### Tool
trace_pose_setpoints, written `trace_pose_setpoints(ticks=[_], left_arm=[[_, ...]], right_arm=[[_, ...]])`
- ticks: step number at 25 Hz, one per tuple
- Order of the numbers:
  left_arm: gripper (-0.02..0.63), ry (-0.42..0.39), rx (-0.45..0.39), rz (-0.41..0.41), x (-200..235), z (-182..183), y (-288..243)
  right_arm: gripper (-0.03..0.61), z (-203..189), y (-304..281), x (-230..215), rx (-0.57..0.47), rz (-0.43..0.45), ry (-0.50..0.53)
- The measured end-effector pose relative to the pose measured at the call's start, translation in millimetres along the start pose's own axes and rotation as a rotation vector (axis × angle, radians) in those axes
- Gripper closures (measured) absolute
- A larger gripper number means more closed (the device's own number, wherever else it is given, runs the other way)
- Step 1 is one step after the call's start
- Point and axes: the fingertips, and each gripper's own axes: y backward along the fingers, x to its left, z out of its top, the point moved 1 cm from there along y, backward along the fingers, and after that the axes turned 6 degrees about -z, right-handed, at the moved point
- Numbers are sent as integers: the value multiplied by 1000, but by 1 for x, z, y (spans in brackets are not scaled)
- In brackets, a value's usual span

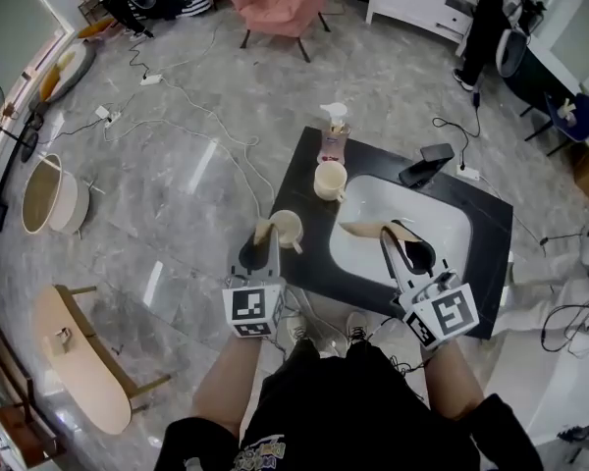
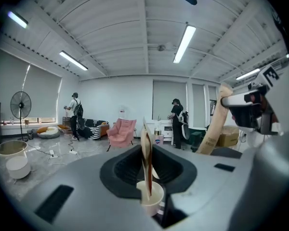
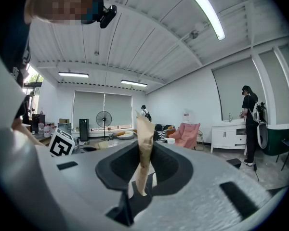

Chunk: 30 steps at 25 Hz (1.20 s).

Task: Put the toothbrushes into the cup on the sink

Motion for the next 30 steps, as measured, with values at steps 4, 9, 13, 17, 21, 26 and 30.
trace_pose_setpoints(ticks=[4,9,13,17,21,26,30], left_arm=[[554,41,39,1,5,-22,-10],[554,77,80,12,16,-44,-17],[554,88,108,11,18,-57,-22],[554,80,131,-10,18,-64,-26],[508,69,135,-22,16,-63,-28],[485,62,127,-10,16,-59,-27],[480,58,113,8,17,-53,-20]], right_arm=[[503,-3,-1,-2,11,-14,-2],[503,-9,-5,-3,32,-31,-3],[503,-12,-7,-4,38,-42,-5],[503,-14,-10,-3,44,-48,-8],[503,-16,-11,-6,48,-48,-15],[503,-16,-11,-8,49,-42,-19],[503,-13,-9,-6,40,-33,-17]])
